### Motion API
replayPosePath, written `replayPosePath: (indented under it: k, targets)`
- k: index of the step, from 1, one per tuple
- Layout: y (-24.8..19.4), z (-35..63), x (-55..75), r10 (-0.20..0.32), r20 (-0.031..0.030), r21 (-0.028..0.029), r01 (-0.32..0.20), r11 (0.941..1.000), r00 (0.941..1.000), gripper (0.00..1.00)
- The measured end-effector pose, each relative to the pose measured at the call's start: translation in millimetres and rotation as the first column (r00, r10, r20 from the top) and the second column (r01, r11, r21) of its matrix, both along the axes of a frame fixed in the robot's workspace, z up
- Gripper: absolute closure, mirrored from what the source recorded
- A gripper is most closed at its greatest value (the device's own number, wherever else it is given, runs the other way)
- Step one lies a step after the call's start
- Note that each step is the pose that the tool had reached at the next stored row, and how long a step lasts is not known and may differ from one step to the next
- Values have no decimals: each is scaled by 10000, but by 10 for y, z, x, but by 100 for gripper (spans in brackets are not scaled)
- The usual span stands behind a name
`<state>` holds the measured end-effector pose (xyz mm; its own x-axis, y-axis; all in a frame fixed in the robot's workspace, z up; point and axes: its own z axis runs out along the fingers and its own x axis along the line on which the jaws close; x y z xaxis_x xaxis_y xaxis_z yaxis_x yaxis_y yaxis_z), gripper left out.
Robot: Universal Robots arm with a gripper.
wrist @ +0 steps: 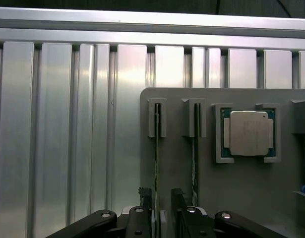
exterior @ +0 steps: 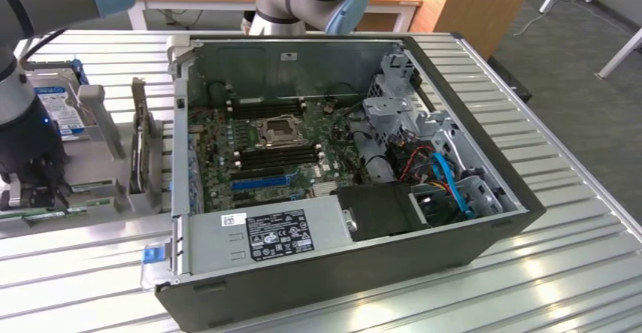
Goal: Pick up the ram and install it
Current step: 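Pick up the ram and move it above insertion slot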
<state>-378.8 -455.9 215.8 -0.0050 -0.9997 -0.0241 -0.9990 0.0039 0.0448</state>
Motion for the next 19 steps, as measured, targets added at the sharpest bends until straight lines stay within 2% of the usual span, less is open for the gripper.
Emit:
replayPosePath:
  k: [19]
  targets:
    - [0,-136,0,1,0,-1,-1,10000,10000,71]
